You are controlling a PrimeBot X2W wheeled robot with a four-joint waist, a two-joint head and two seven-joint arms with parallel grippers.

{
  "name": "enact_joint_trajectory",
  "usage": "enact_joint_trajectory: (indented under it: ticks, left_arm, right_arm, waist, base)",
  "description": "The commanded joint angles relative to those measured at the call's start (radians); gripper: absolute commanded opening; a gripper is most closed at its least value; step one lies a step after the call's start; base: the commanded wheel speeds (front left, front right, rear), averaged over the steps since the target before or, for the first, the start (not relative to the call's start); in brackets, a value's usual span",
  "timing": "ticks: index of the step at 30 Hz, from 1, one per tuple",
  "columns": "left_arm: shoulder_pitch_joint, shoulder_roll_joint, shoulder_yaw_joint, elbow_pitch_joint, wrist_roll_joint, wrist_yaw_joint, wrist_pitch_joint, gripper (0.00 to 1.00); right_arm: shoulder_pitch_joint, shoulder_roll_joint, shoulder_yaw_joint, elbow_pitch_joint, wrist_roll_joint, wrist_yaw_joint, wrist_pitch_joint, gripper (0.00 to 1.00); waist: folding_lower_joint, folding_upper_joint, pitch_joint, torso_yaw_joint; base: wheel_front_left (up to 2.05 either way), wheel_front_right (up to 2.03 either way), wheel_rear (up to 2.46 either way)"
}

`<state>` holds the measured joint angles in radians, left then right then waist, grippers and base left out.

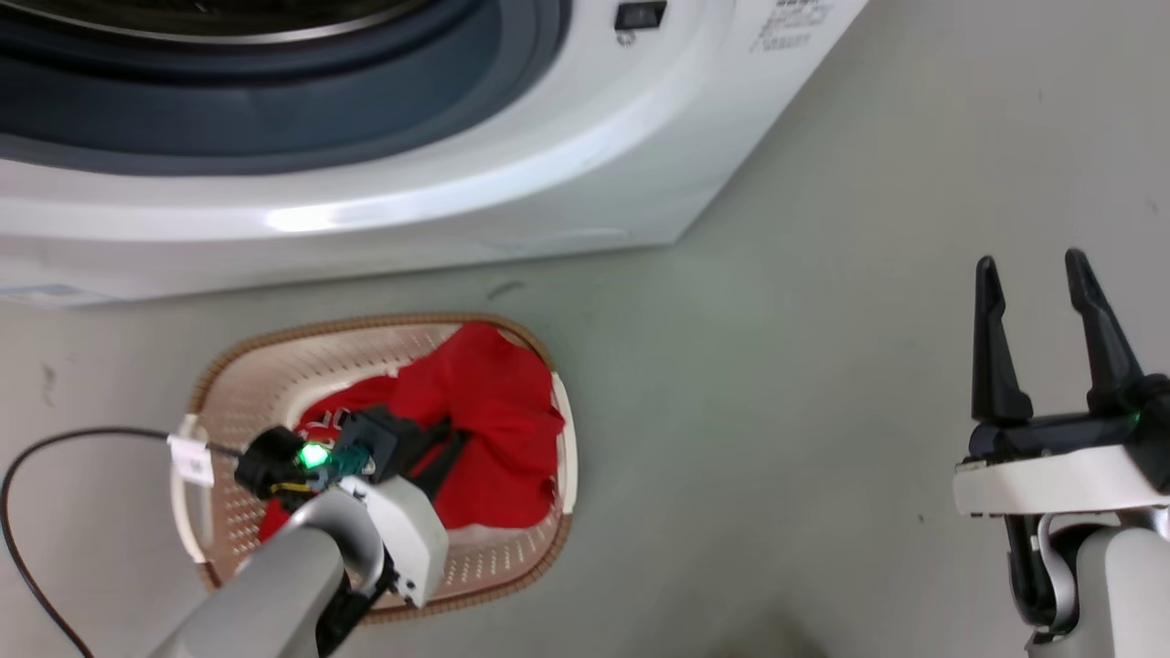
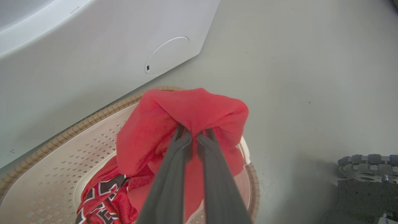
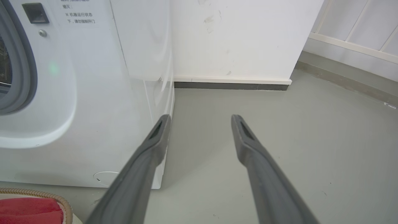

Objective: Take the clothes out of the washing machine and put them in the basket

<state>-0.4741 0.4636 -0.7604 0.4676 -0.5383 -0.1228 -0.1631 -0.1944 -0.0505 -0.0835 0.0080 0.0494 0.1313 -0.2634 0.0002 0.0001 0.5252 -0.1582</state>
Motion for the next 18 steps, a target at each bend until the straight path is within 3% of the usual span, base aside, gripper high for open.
enact_joint_trajectory:
  ticks: [1, 10, 18]
  left_arm:
    - [-0.027, 0.000, -0.004, 0.015, 0.007, -0.002, -0.006, 0.00]
    - [-0.209, -0.003, -0.181, 0.231, 0.007, -0.007, -0.036, 0.00]
    - [-0.335, -0.020, -0.270, 0.434, -0.046, -0.007, -0.064, 0.00]
  right_arm:
    - [-0.021, 0.000, 0.000, -0.005, 0.003, -0.001, -0.002, 1.00]
    - [-0.059, 0.001, 0.017, -0.021, 0.033, -0.001, -0.002, 1.00]
    - [-0.080, 0.001, 0.036, -0.035, 0.062, -0.001, -0.002, 1.00]
  waist:
    - [-0.0002, -0.0001, 0.063, -0.033]
    - [-0.0002, -0.0001, 0.207, -0.082]
    - [-0.0002, -0.0001, 0.292, -0.111]
  base:
    - [0.00, 0.00, 0.00]
    - [0.00, 0.00, 0.00]
    - [0.00, 0.00, 0.00]
